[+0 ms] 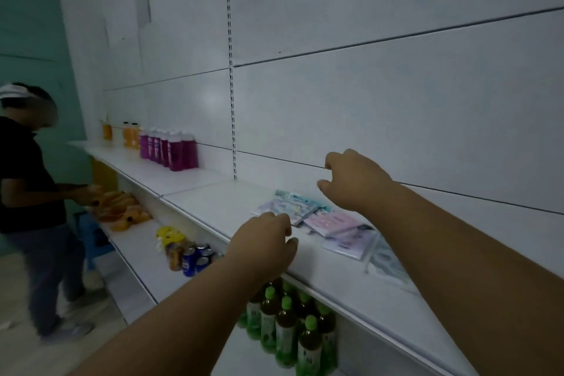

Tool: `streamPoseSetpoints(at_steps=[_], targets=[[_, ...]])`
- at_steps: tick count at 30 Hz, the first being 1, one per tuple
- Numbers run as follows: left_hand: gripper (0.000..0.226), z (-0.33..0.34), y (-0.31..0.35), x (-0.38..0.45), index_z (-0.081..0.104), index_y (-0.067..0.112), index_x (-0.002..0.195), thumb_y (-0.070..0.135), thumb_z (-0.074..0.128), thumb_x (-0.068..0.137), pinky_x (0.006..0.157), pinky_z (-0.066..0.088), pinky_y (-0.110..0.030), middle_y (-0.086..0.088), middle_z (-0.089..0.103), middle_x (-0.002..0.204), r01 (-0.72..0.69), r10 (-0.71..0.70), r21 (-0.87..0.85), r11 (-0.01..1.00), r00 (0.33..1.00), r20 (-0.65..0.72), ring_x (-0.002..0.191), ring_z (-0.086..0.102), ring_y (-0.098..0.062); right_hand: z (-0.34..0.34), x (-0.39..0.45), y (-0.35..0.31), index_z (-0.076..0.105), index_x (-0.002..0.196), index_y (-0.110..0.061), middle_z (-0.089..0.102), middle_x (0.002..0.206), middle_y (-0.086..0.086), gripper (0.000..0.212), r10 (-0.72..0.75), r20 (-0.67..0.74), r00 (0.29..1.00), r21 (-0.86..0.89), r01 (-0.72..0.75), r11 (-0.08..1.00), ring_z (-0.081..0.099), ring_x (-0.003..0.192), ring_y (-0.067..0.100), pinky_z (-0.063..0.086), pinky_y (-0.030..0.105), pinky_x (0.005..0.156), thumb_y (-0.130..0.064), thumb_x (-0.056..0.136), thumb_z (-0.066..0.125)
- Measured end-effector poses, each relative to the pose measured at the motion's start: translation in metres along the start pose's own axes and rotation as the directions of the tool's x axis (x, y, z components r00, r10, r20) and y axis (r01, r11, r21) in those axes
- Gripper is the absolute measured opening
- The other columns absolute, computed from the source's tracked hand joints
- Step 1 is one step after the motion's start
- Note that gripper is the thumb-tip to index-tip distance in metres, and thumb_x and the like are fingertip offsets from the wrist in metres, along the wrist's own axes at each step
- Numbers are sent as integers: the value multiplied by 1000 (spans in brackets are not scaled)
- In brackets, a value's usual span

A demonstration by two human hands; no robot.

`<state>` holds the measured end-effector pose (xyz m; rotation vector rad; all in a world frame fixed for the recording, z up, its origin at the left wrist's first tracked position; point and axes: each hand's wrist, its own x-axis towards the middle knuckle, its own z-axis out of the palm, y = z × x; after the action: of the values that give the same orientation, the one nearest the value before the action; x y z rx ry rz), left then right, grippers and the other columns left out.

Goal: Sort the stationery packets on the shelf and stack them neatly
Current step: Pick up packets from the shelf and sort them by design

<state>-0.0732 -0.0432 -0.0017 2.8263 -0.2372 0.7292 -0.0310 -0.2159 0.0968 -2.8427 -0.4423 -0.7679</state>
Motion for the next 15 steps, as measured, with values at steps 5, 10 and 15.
streamPoseSetpoints(at_steps=[5, 10, 15], targets=[[26, 25, -35, 54, 62, 23, 98, 45, 52, 88, 70, 45, -29, -1, 63, 99, -3, 3, 7, 1000, 1000, 1, 85, 58, -20, 34, 49, -5, 53, 120, -15, 53, 116, 11, 43, 30, 27, 999, -3, -30, 1000, 57, 97, 31, 49, 38, 80, -43, 87, 53], [59, 56, -60, 103, 50, 17, 121, 64, 43, 86, 81, 45, -37, -8, 59, 114, 107, -109, 35, 994, 993, 54, 101, 54, -26, 58, 69, -13, 54, 119, -16, 54, 114, 11, 44, 103, -11, 995, -61, -103, 993, 58, 95, 31, 50, 39, 79, -46, 87, 53], [73, 71, -67, 142, 47, 20, 122, 72, 56, 71, 86, 47, -37, -6, 63, 119, 63, -64, 13, 998, 959, 278, 106, 58, -27, 72, 66, -21, 54, 119, -14, 55, 114, 12, 43, 255, -21, 967, -131, -256, 958, 58, 97, 32, 47, 38, 79, -44, 87, 54]])
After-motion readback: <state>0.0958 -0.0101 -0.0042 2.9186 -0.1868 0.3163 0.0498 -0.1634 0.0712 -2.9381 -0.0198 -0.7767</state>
